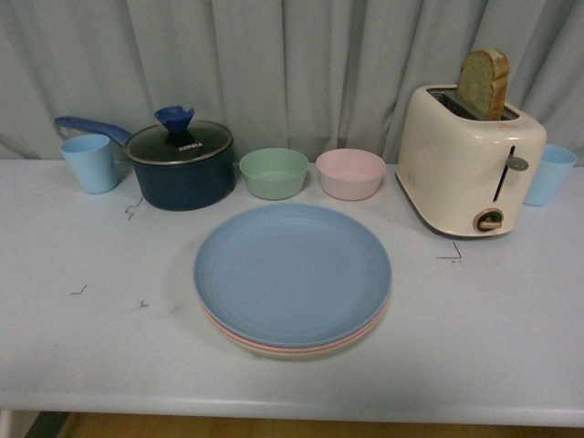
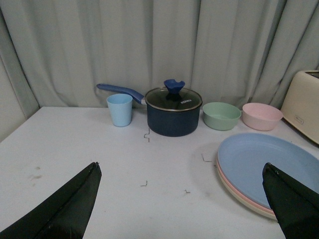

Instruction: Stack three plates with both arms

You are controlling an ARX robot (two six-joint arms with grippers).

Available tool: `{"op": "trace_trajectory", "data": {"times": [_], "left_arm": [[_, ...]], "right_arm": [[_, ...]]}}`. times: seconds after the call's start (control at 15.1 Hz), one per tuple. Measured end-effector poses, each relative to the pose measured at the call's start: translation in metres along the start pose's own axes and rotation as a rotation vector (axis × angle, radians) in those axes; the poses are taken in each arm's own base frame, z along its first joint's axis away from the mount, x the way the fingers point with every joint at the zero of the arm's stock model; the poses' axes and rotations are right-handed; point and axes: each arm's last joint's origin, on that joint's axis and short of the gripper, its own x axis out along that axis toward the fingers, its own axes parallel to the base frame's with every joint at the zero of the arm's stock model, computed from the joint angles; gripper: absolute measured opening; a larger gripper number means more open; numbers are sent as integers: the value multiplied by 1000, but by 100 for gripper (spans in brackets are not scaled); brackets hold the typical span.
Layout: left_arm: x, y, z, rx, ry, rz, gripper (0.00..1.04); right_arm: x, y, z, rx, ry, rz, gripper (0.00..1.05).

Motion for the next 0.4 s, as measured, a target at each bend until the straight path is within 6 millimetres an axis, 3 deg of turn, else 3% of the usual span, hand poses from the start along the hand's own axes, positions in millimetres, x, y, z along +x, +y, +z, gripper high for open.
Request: {"op": "trace_trajectory", "data": {"times": [0.4], "left_arm": [[0, 0, 0, 0, 0, 0, 98]], "right_arm": [[0, 0, 0, 0, 0, 0, 98]]}}
